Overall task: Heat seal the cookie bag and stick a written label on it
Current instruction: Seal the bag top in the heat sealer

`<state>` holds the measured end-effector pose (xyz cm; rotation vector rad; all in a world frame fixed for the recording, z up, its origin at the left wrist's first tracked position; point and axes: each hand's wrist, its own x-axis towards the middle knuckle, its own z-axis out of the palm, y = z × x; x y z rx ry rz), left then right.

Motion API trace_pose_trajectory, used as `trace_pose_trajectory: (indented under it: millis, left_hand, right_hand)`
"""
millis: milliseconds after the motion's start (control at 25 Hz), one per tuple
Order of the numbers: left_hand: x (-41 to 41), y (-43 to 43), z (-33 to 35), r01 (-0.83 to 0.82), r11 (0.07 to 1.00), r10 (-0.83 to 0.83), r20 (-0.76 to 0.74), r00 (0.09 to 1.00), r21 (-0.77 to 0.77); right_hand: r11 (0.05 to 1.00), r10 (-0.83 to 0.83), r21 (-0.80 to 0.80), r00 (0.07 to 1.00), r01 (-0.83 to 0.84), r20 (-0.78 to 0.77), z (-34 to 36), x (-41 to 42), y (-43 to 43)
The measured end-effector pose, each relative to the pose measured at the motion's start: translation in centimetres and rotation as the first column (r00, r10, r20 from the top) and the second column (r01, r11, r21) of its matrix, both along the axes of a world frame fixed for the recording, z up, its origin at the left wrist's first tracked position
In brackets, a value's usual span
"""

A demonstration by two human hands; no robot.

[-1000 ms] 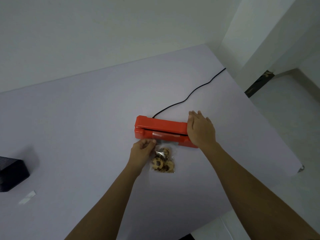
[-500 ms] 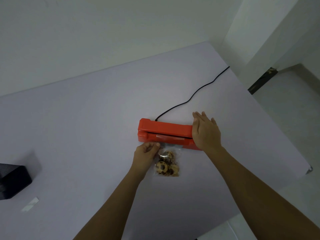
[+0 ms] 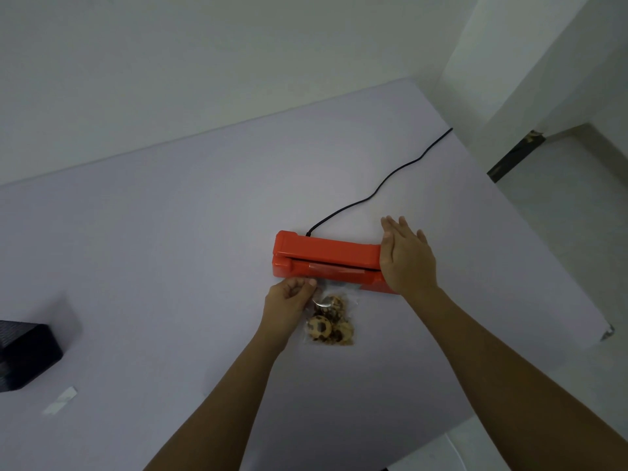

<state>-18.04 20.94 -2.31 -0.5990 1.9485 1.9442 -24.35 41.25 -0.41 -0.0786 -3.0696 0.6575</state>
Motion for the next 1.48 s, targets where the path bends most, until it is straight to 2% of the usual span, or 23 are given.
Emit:
trace_pose_trajectory:
  millis: [320,600,720,1000,1200,1480]
  left_hand:
    - [-0.1,0.2,-0.1,-0.016,1.0,0.016,0.001,1.0,0.004]
    - [0.1,0.2,-0.2,-0.025,1.0,0.025,-0.011,1.0,-0.019]
    - [0.2,0.3,-0.2,-0.028,0.999,0.028,-0.019,0.999,-0.023]
    - [0.3,0.4,0.0,-0.027,0.999,0.027,-0.024,0.999,-0.019]
    - [0.3,0.2,0.2,-0.014,0.999,0.013,-0.027,1.0,-0.035]
    - [0.4,-0.2,0.1,-0.009,0.999,0.007,-0.036,0.999,-0.051]
  right_hand:
    - [1.0,0.007,-0.004,1.0,-0.007,0.001,0.3,-0.1,0.0]
    - [0.995,0.056,0.074,0.991,-0.065,0.12,2.2,-0.2,0.1]
    - [0.994,0.084,0.058,0.993,-0.088,0.08,4.0,-0.4,-0.1]
    - [0.969,0.222,-0.115,0.975,-0.219,0.014,10.4,-0.2,-1.6]
    - [0.939,0.344,-0.022,0.931,-0.344,0.12,13.5,0.7,0.3]
    - [0.91,0.367,-0.194,0.929,-0.368,-0.043,14.2,1.4,1.2]
